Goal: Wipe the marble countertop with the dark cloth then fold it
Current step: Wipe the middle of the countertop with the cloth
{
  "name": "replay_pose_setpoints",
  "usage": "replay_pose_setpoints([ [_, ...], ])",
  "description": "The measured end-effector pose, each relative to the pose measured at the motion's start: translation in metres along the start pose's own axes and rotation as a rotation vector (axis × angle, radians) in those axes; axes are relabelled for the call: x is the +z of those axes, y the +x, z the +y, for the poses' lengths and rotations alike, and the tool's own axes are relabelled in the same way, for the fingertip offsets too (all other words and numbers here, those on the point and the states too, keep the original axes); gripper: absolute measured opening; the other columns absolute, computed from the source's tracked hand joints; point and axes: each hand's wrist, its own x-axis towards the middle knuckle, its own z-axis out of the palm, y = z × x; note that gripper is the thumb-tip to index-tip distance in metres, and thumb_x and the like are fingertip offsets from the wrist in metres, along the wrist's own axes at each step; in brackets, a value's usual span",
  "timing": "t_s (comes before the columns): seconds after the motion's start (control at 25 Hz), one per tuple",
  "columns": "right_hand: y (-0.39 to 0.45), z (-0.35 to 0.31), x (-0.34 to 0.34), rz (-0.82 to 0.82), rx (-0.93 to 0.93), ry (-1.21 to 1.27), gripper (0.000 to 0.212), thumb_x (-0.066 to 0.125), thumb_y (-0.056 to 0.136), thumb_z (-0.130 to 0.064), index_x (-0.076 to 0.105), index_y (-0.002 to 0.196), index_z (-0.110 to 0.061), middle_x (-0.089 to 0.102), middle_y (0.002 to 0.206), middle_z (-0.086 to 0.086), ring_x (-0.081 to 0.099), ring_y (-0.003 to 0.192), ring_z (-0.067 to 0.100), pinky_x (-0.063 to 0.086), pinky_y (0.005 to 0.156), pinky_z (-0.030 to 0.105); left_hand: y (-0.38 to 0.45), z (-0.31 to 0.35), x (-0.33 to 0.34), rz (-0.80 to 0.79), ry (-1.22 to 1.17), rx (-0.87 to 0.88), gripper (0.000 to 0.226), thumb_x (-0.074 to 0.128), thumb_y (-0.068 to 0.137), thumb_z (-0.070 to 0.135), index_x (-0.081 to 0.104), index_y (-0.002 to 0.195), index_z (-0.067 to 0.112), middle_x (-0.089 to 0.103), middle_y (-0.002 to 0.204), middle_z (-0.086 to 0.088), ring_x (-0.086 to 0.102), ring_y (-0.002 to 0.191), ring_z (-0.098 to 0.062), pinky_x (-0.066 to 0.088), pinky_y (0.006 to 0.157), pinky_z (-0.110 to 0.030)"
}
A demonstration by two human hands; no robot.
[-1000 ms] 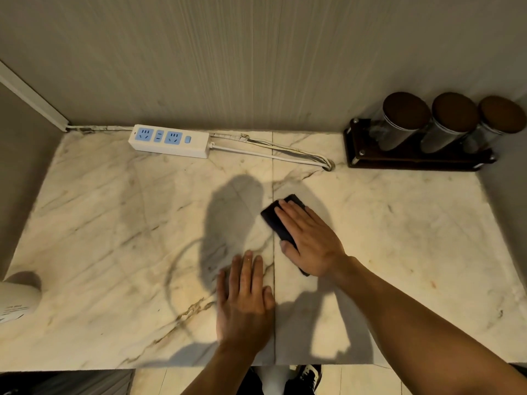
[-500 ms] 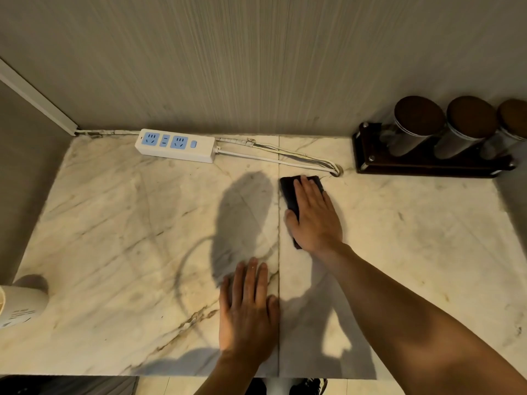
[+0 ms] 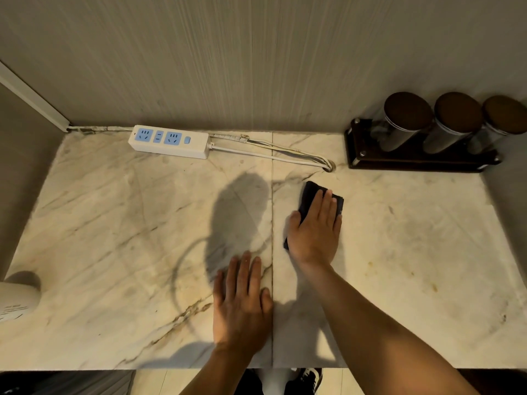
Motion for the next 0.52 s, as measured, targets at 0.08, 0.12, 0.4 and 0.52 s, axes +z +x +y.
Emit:
replay_pose_setpoints([
  [0.08,-0.016,0.007,-0.001,0.005,0.023,-0.010,0.070,0.031,0.096,-0.040,0.006,0.153,-0.009,0.007,0.162,0.009,0.004,0.148,0.021,0.002,0.120,0.038,0.000,0.001,-0.001,0.003,-0.002,-0.001,0.059,0.044,0.087,0.036,0.042,0.143,0.017,0.039,0.152,-0.006,0.031,0.142,-0.025,0.018,0.114,-0.048],
  [0.12,-0.024,0.010,-0.002,0.002,0.030,-0.013,0.070,0.031,0.096,-0.040,0.006,0.153,-0.009,0.007,0.162,0.010,0.004,0.148,0.021,0.002,0.120,0.038,-0.001,0.001,-0.001,0.006,-0.003,-0.003,0.059,0.043,0.087,0.036,0.041,0.144,0.017,0.038,0.152,-0.006,0.030,0.142,-0.025,0.018,0.114,-0.048],
  [0.4,-0.093,0.034,-0.005,0.022,0.032,-0.013,0.072,0.033,0.093,-0.041,0.015,0.151,-0.003,0.019,0.158,0.016,0.016,0.147,0.029,0.014,0.119,0.044,-0.001,0.000,0.000,0.051,-0.007,0.020,0.059,0.038,0.089,0.037,0.041,0.144,0.014,0.039,0.152,-0.008,0.031,0.142,-0.026,0.018,0.114,-0.047],
  [0.52,-0.118,0.041,-0.004,0.018,0.035,-0.022,0.072,0.029,0.093,-0.044,0.014,0.150,-0.004,0.021,0.158,0.015,0.020,0.145,0.028,0.018,0.118,0.046,-0.001,0.000,0.000,0.058,0.007,0.021,0.060,0.038,0.088,0.036,0.042,0.143,0.013,0.040,0.151,-0.010,0.032,0.141,-0.027,0.020,0.114,-0.048],
])
